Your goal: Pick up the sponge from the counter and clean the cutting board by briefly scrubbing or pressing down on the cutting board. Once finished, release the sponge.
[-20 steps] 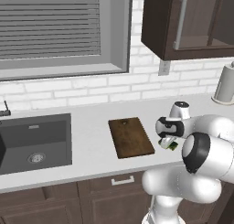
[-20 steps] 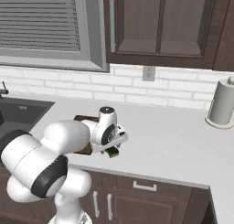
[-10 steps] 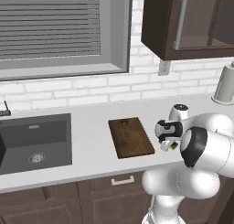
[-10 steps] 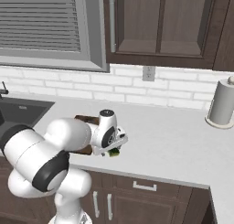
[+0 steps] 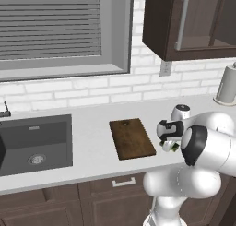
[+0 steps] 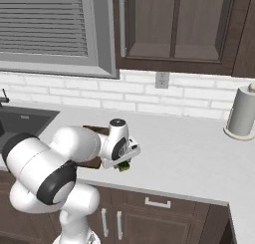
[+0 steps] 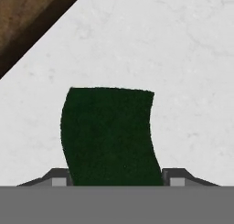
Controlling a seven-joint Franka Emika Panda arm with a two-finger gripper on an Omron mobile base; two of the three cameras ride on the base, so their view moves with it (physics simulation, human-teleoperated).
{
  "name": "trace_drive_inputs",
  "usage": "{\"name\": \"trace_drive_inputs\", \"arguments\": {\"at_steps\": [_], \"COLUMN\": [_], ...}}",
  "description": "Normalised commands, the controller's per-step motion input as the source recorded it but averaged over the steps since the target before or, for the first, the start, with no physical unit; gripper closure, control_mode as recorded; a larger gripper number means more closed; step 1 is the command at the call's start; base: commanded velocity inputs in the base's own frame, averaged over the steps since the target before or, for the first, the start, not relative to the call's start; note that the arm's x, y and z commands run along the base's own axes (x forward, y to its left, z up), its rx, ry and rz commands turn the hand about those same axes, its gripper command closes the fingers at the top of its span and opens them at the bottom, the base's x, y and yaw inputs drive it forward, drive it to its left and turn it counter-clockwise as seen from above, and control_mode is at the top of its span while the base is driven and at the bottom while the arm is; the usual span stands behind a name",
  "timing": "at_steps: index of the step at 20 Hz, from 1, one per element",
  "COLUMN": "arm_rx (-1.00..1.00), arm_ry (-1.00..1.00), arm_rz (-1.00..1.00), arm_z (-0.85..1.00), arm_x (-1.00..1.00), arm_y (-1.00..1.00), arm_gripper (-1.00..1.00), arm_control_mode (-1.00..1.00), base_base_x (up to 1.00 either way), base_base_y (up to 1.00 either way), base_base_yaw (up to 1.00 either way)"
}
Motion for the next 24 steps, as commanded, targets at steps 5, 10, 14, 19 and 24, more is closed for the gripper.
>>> {"name": "trace_drive_inputs", "arguments": {"at_steps": [5,10,14,19,24], "arm_rx": [0.0,0.03,0.04,0.03,0.02], "arm_ry": [0.0,-0.06,-0.12,0.01,0.05], "arm_rz": [0.01,0.01,0.0,-0.01,-0.05], "arm_z": [-0.01,0.09,0.39,0.78,0.66], "arm_x": [0.0,0.0,0.0,0.01,0.3], "arm_y": [-0.02,-0.02,0.08,0.59,0.72], "arm_gripper": [1.0,1.0,1.0,1.0,1.0], "arm_control_mode": [-1.0,-1.0,-1.0,-1.0,-1.0], "base_base_x": [0.0,0.0,0.0,0.0,0.0], "base_base_y": [0.0,0.0,0.0,0.0,0.0], "base_base_yaw": [0.0,0.0,0.0,0.0,0.0]}}
